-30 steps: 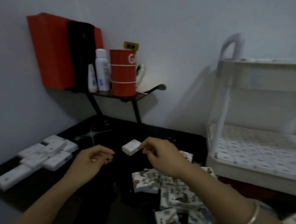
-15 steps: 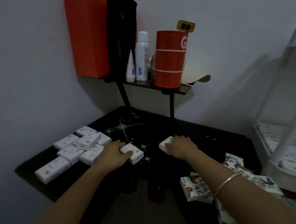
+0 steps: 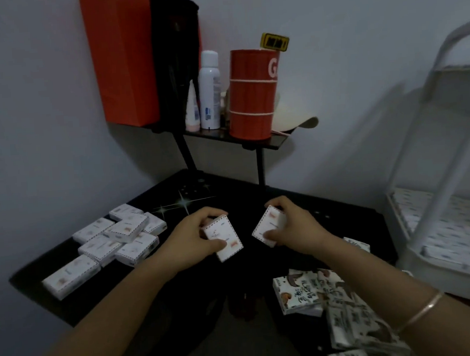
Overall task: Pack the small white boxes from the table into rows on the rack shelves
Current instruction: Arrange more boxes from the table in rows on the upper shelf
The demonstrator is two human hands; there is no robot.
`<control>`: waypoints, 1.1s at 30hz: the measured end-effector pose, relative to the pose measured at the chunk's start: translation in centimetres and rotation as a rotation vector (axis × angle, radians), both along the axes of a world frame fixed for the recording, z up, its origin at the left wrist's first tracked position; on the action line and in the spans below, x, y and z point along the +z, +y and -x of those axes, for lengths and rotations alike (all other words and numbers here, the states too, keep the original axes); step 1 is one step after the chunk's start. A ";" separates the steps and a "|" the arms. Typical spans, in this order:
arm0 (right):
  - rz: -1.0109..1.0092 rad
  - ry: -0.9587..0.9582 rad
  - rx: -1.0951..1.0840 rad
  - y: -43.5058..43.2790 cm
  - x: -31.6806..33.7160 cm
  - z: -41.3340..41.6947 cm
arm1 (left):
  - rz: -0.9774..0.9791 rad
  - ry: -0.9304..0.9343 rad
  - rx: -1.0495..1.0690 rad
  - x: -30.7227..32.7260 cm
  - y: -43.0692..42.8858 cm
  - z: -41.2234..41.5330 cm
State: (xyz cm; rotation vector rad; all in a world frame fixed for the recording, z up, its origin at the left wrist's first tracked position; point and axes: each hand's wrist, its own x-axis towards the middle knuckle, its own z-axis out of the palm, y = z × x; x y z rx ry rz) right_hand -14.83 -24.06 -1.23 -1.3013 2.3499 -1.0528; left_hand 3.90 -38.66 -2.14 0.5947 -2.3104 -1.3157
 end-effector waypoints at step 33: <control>0.523 0.238 -0.503 44.5 26.9 11.5 | 0.174 0.510 -0.703 28.9 35.6 30.4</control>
